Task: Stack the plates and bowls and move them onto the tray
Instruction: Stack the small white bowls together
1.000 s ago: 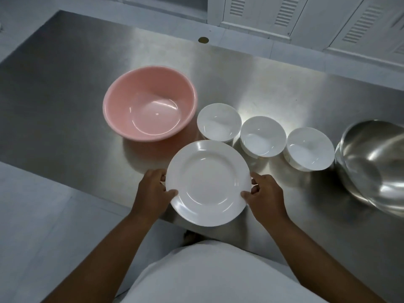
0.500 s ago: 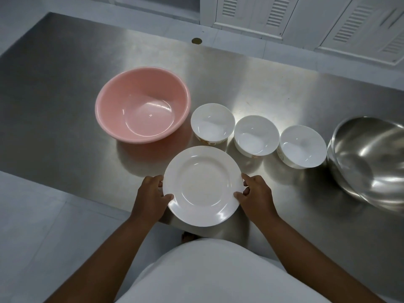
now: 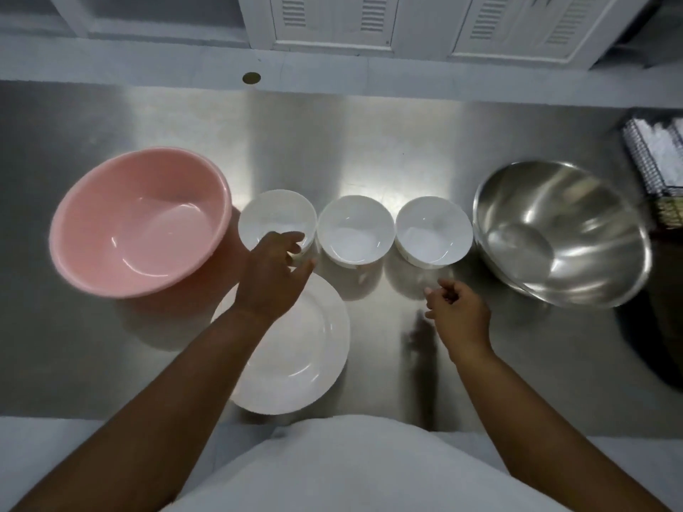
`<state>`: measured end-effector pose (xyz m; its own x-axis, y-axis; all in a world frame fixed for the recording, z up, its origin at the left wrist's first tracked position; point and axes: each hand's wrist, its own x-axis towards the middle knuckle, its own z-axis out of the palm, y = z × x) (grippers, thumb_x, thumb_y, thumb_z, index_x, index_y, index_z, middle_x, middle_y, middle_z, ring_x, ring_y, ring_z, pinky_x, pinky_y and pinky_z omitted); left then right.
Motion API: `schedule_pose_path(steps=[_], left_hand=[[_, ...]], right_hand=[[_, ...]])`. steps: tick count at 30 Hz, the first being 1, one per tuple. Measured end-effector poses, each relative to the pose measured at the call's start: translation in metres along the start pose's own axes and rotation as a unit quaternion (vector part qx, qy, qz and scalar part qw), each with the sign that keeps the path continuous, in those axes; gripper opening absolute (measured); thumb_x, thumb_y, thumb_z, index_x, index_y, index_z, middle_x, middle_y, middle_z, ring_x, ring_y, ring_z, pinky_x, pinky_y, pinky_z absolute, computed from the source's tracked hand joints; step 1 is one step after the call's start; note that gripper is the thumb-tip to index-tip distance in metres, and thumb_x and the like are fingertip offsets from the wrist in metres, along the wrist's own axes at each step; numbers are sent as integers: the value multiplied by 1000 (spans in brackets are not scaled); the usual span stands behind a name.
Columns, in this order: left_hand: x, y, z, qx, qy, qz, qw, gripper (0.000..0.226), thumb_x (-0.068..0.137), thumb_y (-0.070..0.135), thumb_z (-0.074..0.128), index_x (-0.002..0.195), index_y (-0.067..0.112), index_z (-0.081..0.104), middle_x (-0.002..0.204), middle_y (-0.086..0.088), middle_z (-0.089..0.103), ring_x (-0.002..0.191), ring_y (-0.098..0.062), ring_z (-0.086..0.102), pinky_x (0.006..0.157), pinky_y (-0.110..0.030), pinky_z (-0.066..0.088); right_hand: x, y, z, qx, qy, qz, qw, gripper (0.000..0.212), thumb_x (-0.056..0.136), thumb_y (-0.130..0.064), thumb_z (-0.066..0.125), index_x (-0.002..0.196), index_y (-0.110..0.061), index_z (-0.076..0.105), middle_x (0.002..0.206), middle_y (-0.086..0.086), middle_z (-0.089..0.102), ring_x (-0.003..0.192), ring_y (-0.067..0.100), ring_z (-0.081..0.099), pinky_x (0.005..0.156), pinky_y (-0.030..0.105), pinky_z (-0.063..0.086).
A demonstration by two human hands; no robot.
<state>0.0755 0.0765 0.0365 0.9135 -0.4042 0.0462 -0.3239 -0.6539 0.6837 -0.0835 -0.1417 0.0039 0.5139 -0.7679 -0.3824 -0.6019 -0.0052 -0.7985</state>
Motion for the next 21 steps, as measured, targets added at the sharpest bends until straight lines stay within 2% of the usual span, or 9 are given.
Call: schedule_pose_path(steps=[3,5,7,9,11,13,15,18,21], left_hand=[[57,36,33,-5,-57,68,996,37,81,26,74,114,12,67,96,-6,69,73,-12,58,77,-14,44],[94,55,56,25,-91,107,990,35,84,27,70,115,11,66,98,-7,69,78,-15,62,80,-17,43],[125,73,79,55,-127,128,982,33,87,26,65,117,12,65,101,-9,69,87,-21,65,84,-21,41],[150,87,101,77,-157,132,976,31,89,24,63,117,11,65,104,-10,69,96,-24,64,87,-22,40],[168,95,121,103,-187,132,968,32,90,24,61,118,10,65,112,-11,69,106,-26,63,91,-24,40],[176,99,136,138,-227,135,955,33,90,25,60,120,10,65,118,-11,69,114,-27,60,97,-28,41],[182,104,150,161,-260,136,942,31,91,24,59,118,11,66,119,-9,69,115,-26,59,97,-29,42],[179,103,153,165,-265,133,941,25,90,15,60,113,11,69,113,-9,70,107,-25,63,91,-31,48],[174,103,153,165,-251,129,945,22,88,8,59,107,11,70,106,-10,71,98,-27,65,87,-35,52]], right_hand=[[14,1,-16,70,34,44,996,33,88,-16,67,120,-8,63,83,-1,67,57,6,65,64,24,56],[23,1,-21,90,47,55,993,32,88,-16,67,120,-9,63,87,1,69,49,-2,62,58,17,51],[29,-4,-21,107,54,68,990,30,87,-18,66,117,-13,66,93,4,71,53,0,65,67,26,56],[36,-5,-18,99,56,72,991,18,83,-28,65,100,-29,72,90,1,73,73,14,71,82,41,59],[43,-5,-14,90,53,72,992,13,74,-41,61,85,-45,67,84,-1,74,83,24,71,84,49,57],[47,-7,-10,104,45,79,990,11,74,-42,61,72,-52,64,75,-1,73,81,24,72,80,52,58],[55,-11,-8,125,49,97,986,22,79,-37,63,69,-56,64,72,-5,74,79,20,73,81,51,58],[53,-15,-6,162,48,104,980,35,84,-30,66,67,-60,64,72,-12,74,77,13,74,84,50,58],[55,-13,-7,188,51,117,974,40,86,-23,67,65,-57,66,69,-17,74,74,9,74,84,48,59]])
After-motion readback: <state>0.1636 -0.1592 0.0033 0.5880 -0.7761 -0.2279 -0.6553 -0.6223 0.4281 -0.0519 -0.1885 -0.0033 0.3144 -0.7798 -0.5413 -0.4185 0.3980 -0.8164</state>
